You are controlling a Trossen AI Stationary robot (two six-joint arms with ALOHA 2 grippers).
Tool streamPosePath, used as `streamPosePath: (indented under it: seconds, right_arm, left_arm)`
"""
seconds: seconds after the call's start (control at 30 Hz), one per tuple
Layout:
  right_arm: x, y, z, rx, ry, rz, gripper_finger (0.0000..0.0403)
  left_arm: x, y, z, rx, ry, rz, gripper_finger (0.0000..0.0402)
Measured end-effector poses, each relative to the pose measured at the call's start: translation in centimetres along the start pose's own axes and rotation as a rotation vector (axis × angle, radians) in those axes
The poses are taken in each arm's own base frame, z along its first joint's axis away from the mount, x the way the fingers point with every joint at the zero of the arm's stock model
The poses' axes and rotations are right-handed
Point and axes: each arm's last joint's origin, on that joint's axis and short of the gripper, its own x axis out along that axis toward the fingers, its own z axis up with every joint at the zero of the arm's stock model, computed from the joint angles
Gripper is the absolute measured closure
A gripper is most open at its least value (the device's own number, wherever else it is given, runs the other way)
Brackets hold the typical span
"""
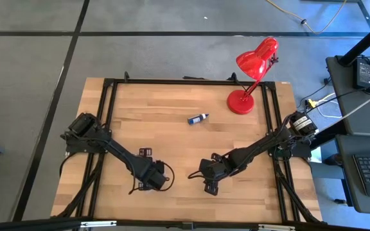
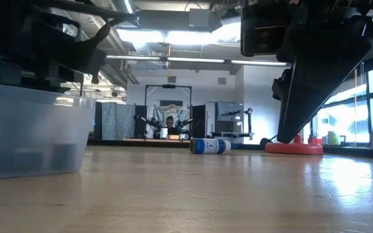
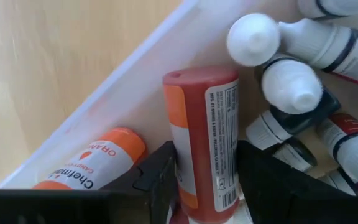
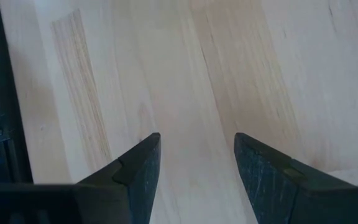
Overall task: Pick & Place food coloring
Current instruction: Put the orange food coloring bottle into the transparent bin
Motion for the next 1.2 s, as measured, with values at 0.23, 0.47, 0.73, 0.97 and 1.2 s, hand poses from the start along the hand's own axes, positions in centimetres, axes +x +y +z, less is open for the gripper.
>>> streamPosePath:
  seconds: [0.23,0.47,0.73,0.97,1.2]
  right_arm:
    - [0.0,0.0,0.0,0.001,0.000,0.000,0.0197]
    - [0.0,0.0,0.0,0.000,0.000,0.000,0.0197]
    - [0.0,0.0,0.0,-0.020,-0.001,0.001,0.0197]
    - [-0.1,0.1,-0.1,-0.027,-0.004,0.004,0.0197]
    - [-5.6,1.0,1.0,-0.096,-0.239,-0.003,0.0197]
  left_arm:
    - [0.0,0.1,0.2,0.012,0.001,-0.025,0.0268]
    - [-1.6,-0.7,0.4,0.032,-0.013,-0.038,0.0284]
    - [-5.3,0.1,0.9,0.040,-0.016,0.056,0.0296]
    - [-10.8,1.3,1.7,-0.049,-0.141,0.178,0.0297]
    - [-18.7,2.6,-0.2,-0.325,-0.642,0.223,0.0297]
